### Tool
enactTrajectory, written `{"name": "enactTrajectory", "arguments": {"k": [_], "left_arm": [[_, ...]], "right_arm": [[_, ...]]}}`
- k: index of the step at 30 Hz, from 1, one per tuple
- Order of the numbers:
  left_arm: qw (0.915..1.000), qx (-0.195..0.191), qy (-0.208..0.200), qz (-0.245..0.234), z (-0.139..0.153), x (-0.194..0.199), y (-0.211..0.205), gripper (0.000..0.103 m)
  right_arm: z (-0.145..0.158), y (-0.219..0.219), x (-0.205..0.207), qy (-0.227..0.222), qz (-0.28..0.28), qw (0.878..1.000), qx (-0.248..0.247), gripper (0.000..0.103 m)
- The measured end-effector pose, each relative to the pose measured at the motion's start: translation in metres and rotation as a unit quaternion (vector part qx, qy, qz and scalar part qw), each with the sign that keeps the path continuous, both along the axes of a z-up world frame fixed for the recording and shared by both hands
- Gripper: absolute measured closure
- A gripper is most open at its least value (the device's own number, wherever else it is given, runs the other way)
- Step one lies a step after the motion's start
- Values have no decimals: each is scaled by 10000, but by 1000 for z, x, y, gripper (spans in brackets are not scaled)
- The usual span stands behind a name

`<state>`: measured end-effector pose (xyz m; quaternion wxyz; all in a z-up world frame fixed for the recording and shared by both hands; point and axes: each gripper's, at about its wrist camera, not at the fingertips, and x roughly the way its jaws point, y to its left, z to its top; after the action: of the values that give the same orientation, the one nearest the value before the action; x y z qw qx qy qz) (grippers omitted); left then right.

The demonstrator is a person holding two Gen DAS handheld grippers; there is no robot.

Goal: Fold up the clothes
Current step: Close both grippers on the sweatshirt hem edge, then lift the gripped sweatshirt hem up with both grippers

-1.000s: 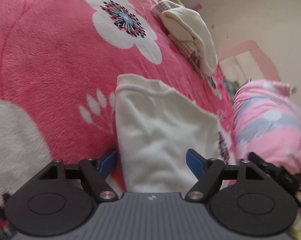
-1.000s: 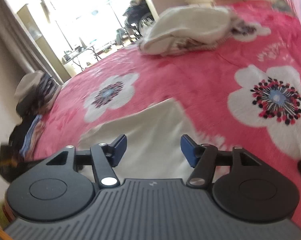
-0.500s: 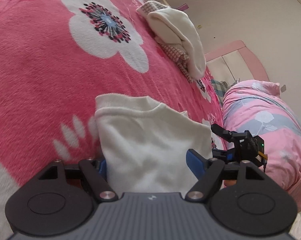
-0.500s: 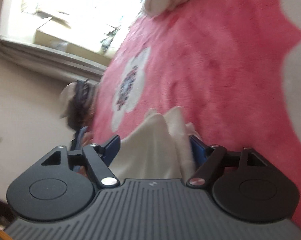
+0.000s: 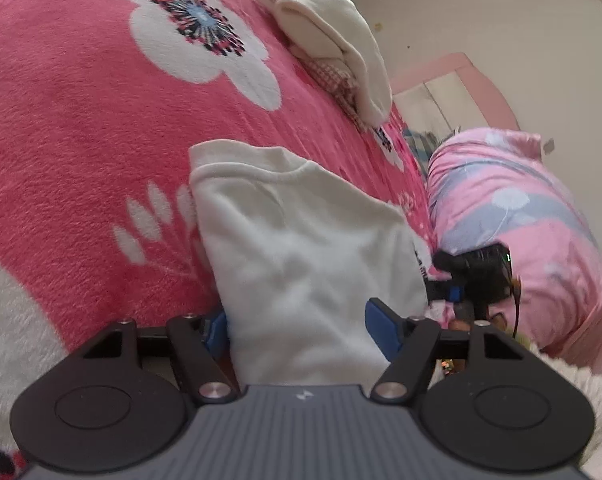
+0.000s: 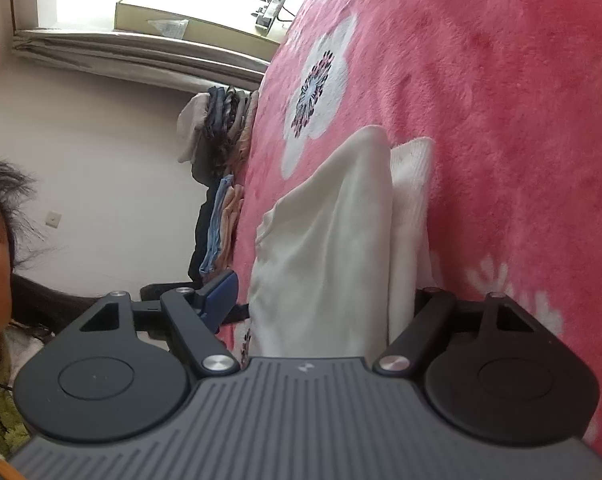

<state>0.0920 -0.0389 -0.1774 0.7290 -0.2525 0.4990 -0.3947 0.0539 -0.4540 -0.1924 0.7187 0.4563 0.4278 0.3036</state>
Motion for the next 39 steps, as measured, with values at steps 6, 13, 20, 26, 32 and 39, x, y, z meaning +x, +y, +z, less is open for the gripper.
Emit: {"name": "enactTrajectory", "arguments": {"k": [6, 13, 20, 26, 32, 39], "left_arm": [[9998, -91, -51, 155, -3, 6, -8, 34], [9980, 252, -271, 514, 3, -4, -7, 67], [9940, 455, -749, 651, 27, -21, -11, 82], [9886, 389, -1211, 802, 61, -48, -8, 84], [9780, 441, -1895, 748, 96, -84, -8, 84], [9725, 771, -2095, 667, 102, -90, -11, 84]], "right_arm": [[-14, 19, 55, -235, 213, 9993, 207, 53], [6, 49, 49, -489, 378, 9953, -744, 82], [68, 107, 11, -1488, 556, 9637, -2148, 88], [117, 128, -47, -2256, 92, 9293, -2923, 89], [157, 142, -107, -2844, -661, 9018, -3185, 89], [163, 149, -140, -3124, -955, 8876, -3248, 90]]}}
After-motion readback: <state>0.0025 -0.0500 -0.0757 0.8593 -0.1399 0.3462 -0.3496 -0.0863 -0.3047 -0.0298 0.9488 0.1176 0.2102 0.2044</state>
